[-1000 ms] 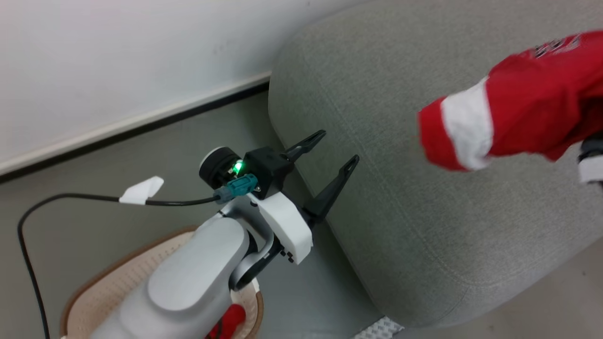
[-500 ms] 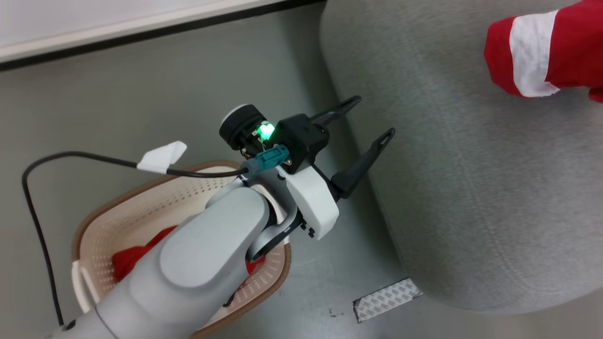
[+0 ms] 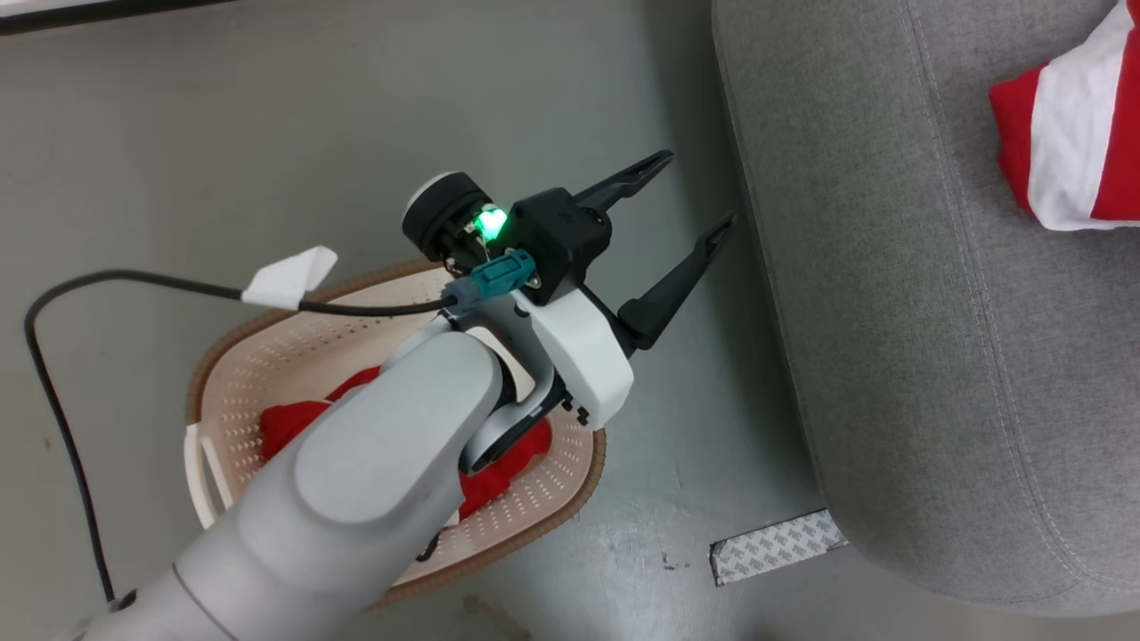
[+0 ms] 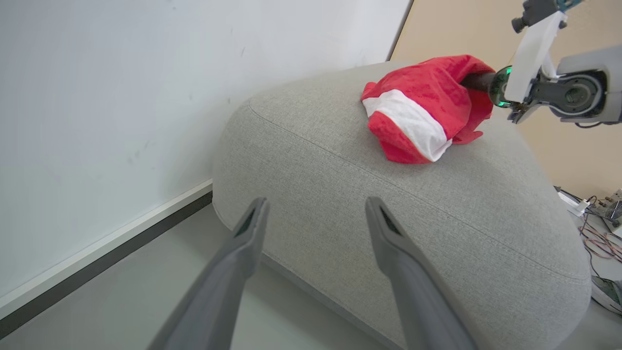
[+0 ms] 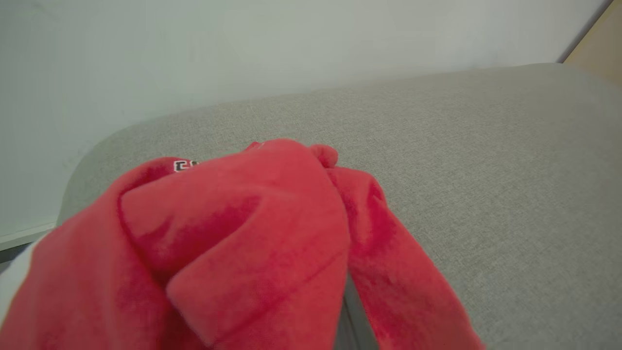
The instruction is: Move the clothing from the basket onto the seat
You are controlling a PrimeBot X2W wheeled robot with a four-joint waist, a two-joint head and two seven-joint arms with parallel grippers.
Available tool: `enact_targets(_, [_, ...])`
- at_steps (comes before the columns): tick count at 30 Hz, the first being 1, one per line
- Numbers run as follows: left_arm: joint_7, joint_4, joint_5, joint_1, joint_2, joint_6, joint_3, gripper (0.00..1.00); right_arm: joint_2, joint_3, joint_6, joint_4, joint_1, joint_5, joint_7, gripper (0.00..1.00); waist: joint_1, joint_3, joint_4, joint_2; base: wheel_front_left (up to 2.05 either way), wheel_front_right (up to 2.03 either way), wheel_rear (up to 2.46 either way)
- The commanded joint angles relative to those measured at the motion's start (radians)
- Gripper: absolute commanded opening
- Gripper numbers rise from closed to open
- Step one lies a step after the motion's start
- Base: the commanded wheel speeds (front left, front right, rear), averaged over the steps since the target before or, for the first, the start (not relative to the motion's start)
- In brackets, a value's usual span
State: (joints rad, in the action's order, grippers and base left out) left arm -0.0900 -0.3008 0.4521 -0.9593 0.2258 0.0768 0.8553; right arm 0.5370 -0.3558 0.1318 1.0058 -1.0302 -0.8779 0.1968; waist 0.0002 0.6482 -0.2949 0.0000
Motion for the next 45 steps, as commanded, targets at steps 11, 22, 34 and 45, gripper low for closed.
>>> enact_targets(11, [-0.042,-0.042,0.039,0.036,-0.007,-0.01,-0.006,1.0,0.036,-0.172,-0.002,0.036,-0.016,-0.069,-0.3,1.0,-0.0002,-0.088,-0.02,0.0,0.0,0.0,0.0])
enact_targets(22, [-0.116,-0.088,0.101,0.141,-0.008,-0.035,-0.038,1.0,0.139,-0.321,-0.002,-0.132,0.04,-0.116,-0.4,1.0,-0.0002,-0.294,-0.006,0.0,0.0,0.0,0.0])
enact_targets(34, [-0.159,-0.063,0.172,0.309,0.04,-0.093,-0.106,1.0,0.233,-0.314,-0.002,-0.409,0.121,-0.08,-0.214,1.0,-0.0002,-0.52,0.077,0.0,0.0,0.0,0.0])
enact_targets(45, [-0.175,-0.005,0.2,0.506,0.126,-0.204,-0.227,1.0,0.124,-0.174,-0.002,-0.592,0.38,0.043,-0.012,1.0,-0.0002,-0.643,0.188,0.0,0.0,0.0,0.0])
